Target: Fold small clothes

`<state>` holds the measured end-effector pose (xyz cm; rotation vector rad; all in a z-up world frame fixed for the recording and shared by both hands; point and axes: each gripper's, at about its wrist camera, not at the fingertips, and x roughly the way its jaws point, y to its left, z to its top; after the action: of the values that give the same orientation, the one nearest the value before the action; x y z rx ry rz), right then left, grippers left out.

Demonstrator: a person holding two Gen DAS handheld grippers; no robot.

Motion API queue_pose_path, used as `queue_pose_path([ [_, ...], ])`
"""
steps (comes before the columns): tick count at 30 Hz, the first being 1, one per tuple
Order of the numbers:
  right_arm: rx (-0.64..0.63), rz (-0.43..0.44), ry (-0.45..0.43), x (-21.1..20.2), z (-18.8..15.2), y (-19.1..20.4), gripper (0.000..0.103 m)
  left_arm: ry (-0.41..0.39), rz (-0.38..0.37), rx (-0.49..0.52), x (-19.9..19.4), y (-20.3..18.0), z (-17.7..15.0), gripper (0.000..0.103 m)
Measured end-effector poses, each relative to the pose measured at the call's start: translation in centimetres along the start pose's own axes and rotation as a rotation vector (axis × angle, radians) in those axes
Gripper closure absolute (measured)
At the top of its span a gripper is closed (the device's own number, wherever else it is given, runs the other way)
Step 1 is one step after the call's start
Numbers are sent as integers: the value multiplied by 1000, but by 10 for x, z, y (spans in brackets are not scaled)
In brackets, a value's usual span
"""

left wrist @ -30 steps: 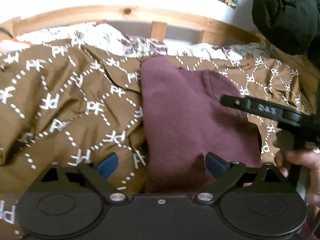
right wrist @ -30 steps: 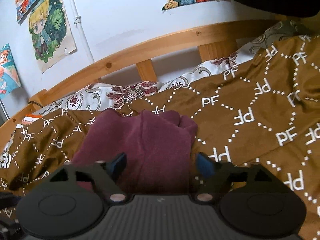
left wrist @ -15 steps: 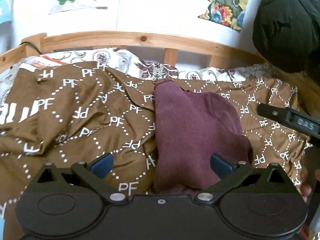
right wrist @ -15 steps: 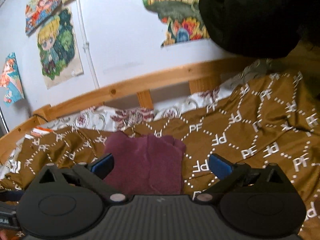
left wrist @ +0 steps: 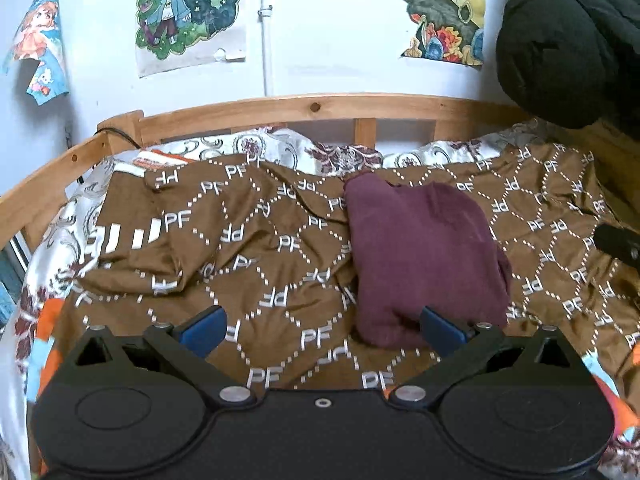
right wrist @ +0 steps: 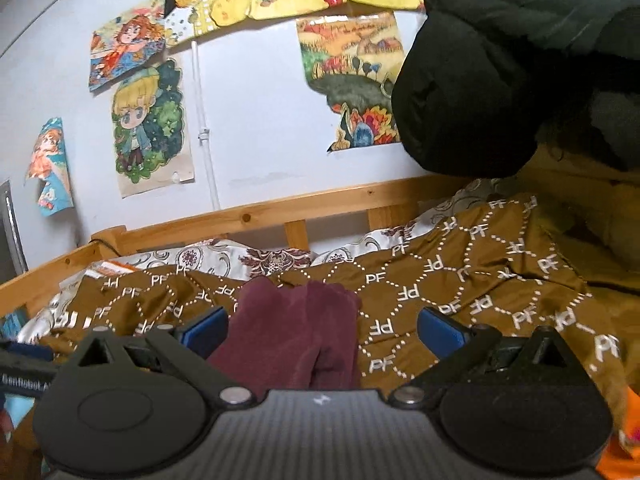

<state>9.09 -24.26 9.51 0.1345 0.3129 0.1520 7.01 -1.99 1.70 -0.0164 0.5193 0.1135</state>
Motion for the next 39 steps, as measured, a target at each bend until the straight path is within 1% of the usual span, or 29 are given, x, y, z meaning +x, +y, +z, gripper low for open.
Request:
queue_pose_path([
  [2,4,2,17,-13,-9,2,0,11,-9,-4,-6,-1,-6,1],
  [5,52,-6,69,-28,-19,0,0,14,-28,17,-12,-5,-18,1],
  [8,79,-39,82,-43,-30,-7,0,22,-46,54,-12,-11,-32,1],
  [10,81,-53,86,-48,-34,-10,0,26,-44,64,-9,-14,-41,1],
  [12,75,-66,77,-49,-39,-14,0,55,-43,60,-5,-14,-47,1],
  [14,60,-86,48,-50,-44,-14,0,84,-47,63,1,-14,-49,1],
  [17,14,-103,15,-48,-52,-11,0,96,-26,61,6,-11,-53,1],
  [19,-9,-98,22,-44,-57,-7,0,98,-20,50,10,-8,-55,1],
  [23,-15,-69,60,-35,-69,-2,0,100,-11,26,15,0,-60,1],
  [27,-37,-62,82,-31,-75,4,0,85,4,20,14,5,-62,1],
  [32,-44,-65,75,-33,-76,6,0,37,6,5,9,7,-61,1],
  [39,-56,-60,78,-34,-77,6,0,1,37,53,6,1,-62,1],
])
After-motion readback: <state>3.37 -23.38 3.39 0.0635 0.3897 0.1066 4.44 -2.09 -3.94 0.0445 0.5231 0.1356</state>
